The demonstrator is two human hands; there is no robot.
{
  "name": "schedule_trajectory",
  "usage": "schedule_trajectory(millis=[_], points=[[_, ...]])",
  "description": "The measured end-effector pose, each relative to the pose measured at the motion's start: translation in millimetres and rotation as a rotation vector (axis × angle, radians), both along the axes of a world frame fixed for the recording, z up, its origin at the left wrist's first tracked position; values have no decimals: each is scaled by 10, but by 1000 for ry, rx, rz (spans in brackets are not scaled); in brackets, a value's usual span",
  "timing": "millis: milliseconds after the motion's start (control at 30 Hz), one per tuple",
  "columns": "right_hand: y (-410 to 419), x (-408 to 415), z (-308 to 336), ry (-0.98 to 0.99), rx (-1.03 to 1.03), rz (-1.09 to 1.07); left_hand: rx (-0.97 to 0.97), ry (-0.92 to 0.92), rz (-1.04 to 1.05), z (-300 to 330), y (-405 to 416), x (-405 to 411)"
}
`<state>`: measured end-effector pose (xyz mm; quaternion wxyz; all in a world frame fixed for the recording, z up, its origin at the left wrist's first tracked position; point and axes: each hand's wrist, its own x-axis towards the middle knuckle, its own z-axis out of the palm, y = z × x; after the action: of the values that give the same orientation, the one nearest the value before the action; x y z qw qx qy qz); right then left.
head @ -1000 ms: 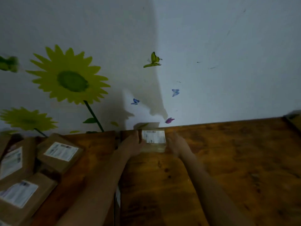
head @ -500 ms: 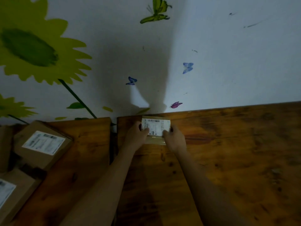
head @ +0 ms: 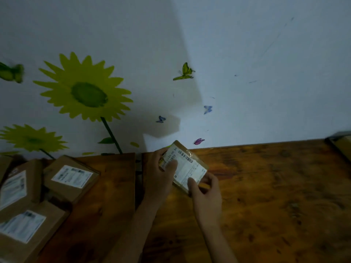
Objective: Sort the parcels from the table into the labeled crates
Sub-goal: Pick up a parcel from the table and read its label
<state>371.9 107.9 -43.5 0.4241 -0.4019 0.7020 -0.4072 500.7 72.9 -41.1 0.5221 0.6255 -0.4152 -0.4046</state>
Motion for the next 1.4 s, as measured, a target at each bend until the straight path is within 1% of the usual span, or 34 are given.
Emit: schedule_trajectory(millis=[100,167,233,333,400,500,533,567,700,833,967,1100,1267,1400], points=[[349,105,413,-85,-69,-80,-93,48,-10,432,305,80],[589,120,648,-150,-98,-80,-121,81,6,679,509,152],[825,125,855,-203,-119,-46,-134,177,-8,921,717,265],[1096,52,1045,-270,-119,-3,-148,343,-116,1227,991,450],[1230,-9,1178,-344,-85,105,-184,359,-210,1354,1142,554],[1365,-24,1318,-556,46,378,-162,313,-305,1453,1270,581],[1451,3,1343,-600,49,420,-160,297,-320,1490,1357,557],[1532,34,1359,-619,26,418,-171,277,-317,1511,1431,530],[1811,71,1384,-612,-106,310,-219,189,-227,1613,1707,439],[1986,19,1418,-613,-151,337,-218,121,-241,1674,1927,400],[2072,-2,1437,-613,-165,342,-252,153,-223,1686,2048,345],[2129,-37,1457,-607,-181,334,-255,247,-223,1712,2112,306],[2156,-13,1469,-573,-194,343,-251,315,-250,1722,2140,326],[2192,-16,1475,-573,-193,335,-270,314,-259,1699,2180,322]])
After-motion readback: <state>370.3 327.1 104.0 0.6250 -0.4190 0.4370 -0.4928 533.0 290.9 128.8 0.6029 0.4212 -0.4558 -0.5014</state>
